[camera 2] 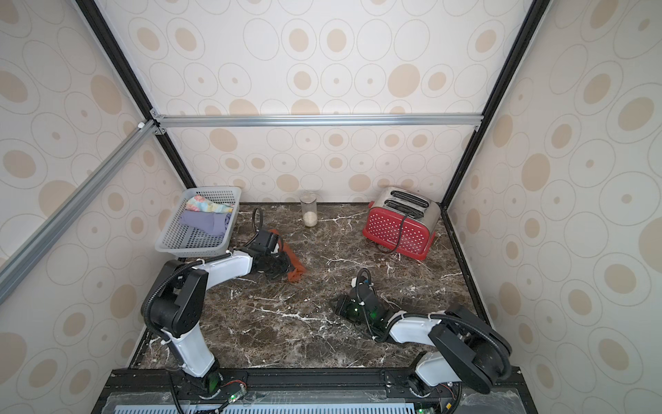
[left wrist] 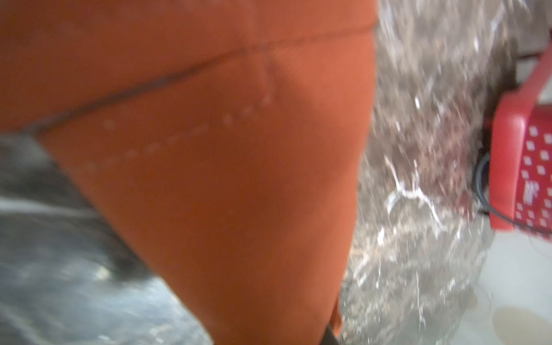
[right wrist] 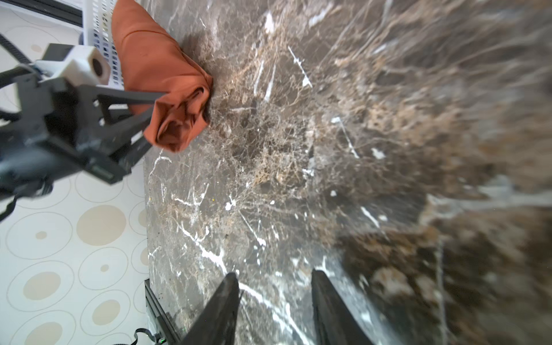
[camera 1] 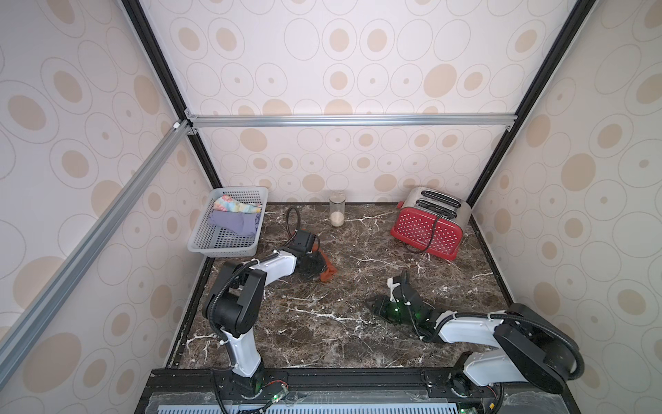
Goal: Roll up the skirts
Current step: Pick up the skirt from the center of the board, then place the skirt in the basket.
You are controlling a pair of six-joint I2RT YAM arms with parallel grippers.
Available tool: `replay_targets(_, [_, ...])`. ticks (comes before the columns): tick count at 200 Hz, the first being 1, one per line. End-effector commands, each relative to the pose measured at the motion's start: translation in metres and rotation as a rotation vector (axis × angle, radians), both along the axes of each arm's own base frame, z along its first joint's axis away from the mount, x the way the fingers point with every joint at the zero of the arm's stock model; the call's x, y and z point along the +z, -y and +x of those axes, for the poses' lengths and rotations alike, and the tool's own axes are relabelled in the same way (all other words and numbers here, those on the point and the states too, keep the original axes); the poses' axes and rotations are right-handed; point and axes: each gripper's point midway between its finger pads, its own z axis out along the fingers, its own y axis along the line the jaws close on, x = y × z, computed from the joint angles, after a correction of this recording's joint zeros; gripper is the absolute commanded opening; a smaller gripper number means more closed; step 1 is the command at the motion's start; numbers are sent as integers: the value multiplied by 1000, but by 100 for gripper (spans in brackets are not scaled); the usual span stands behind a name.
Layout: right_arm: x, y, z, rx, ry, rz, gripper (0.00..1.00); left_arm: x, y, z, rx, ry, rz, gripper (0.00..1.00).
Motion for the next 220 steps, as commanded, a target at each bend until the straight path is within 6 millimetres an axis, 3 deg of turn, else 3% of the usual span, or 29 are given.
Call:
replay_targets(1, [-10,21,-10,-14,-14,-74,43,22,-16,17,6,-5,67,0])
replay_targets(50, [-7,39,-16,-52,-3,-106,43,102,-39,102,70,99,-34,0])
replay_targets(83, [-7,44,-19,-58,-2,-107,42,157,-92,140,168,200,-67,0])
replay_targets(116, [-12,47,-22,-61,-6,-109,42,198,-152,155,280,336,-110,0])
replay_targets(140, [-13,45,-21,-52,-6,-111,41,194,-202,159,409,393,-207,0])
replay_targets(160, [-14,41,-20,-34,-8,-112,41,183,-232,154,473,439,-215,0])
replay_targets(198, [-17,35,-19,-14,-12,-103,40,157,-271,143,563,501,-263,0])
replay_targets(220, [-19,33,-19,-8,-16,-103,40,141,-280,135,572,487,-273,0])
